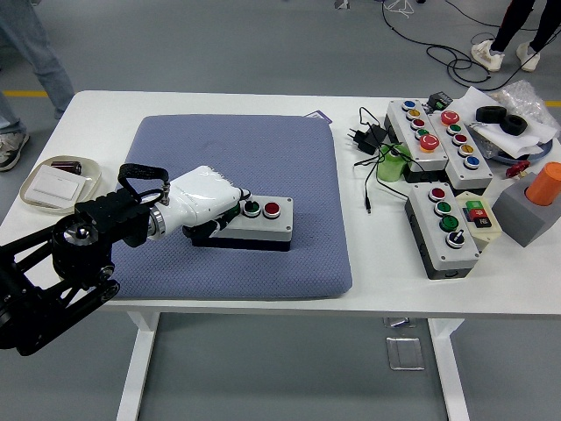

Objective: Pick up the button,place it on the desk,press the button,press the button

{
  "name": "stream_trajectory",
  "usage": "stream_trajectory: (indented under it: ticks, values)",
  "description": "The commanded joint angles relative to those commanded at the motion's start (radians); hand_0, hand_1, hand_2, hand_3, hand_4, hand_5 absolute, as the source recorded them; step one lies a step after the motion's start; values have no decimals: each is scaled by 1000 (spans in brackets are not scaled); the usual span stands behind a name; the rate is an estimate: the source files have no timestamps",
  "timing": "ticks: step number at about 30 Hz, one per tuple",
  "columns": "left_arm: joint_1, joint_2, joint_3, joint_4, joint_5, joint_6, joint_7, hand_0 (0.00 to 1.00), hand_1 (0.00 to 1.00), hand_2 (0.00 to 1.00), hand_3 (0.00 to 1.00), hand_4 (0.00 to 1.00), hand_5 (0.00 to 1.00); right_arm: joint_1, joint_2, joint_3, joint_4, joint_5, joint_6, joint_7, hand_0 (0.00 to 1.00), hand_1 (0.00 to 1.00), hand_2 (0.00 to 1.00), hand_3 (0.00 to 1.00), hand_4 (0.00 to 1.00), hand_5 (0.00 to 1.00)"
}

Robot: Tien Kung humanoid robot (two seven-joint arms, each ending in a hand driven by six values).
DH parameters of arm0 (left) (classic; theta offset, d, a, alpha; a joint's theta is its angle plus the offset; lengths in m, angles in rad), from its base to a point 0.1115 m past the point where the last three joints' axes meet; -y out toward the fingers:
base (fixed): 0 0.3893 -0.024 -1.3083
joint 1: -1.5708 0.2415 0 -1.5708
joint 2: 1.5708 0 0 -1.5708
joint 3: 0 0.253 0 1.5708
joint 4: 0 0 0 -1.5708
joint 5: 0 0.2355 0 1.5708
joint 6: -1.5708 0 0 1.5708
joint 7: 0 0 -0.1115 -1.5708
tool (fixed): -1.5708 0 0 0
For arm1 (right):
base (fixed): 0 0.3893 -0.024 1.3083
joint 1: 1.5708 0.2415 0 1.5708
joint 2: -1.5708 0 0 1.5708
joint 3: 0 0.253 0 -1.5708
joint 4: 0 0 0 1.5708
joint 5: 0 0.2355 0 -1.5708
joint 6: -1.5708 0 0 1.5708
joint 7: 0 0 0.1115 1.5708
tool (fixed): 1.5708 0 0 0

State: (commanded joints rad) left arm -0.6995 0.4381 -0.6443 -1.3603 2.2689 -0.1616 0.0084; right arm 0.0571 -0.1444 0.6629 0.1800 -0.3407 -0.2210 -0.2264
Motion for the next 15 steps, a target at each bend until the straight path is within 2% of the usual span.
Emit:
stream_trajectory:
  ticks: [6,11,15]
  values:
    - [2,0,-18,-8,0,7,-1,52,2,5,712,299,2,0,0,0,0,1,0,1,627,477,539,582,280,22]
    - [2,2,-59,-41,0,28,-2,52,2,5,713,299,2,0,0,0,0,-1,1,0,627,477,539,582,279,22]
    - [-5,2,-72,-70,0,26,0,52,2,5,713,299,2,0,-1,-1,0,-1,2,0,627,477,539,582,279,22]
